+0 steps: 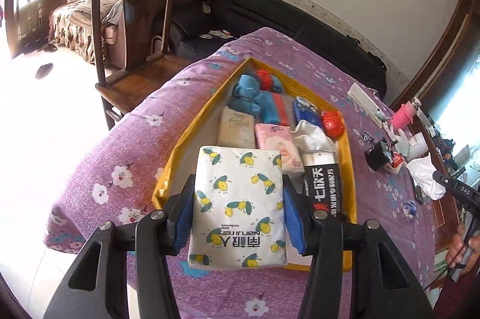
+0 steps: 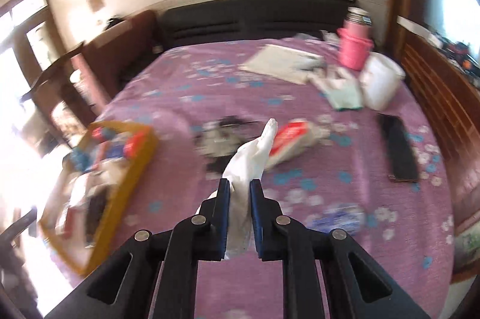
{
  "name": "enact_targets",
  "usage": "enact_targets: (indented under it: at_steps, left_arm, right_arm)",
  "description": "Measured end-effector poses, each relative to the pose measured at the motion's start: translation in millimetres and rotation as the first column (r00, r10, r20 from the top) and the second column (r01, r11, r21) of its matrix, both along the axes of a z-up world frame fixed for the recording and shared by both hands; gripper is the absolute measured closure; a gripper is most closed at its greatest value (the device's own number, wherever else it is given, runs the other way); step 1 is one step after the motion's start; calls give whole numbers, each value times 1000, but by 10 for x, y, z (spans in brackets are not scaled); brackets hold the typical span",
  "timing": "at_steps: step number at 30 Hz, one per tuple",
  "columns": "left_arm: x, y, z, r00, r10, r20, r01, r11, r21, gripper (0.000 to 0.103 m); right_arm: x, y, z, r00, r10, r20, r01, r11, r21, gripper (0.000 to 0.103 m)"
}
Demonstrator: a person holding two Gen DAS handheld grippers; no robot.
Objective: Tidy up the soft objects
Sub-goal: 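Place lemon pack in tray with left tool while right tool drops white bag there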
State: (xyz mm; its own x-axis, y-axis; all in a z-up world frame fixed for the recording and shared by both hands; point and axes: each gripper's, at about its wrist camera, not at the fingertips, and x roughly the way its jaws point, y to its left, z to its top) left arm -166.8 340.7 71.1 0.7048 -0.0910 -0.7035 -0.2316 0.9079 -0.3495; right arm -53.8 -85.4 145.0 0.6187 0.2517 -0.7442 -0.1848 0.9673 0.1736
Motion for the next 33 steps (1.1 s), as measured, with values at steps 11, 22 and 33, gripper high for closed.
enact_targets:
  at_steps: [11, 22, 33]
  left_arm:
    - [118, 91, -91, 999, -38, -17, 38, 999, 15, 51]
    - [530, 159, -211, 995, -73, -67, 76, 997, 28, 51]
    - [391, 146, 1, 999, -36, -2, 36, 999, 0, 27]
  right_arm:
    - [-270, 1345, -167, 961, 273, -49, -272, 962, 28, 88]
    - [-381, 2270, -468, 897, 427, -111, -424, 904, 54, 88]
    - [-266, 2665, -968, 850, 485, -203, -480, 874, 78, 87]
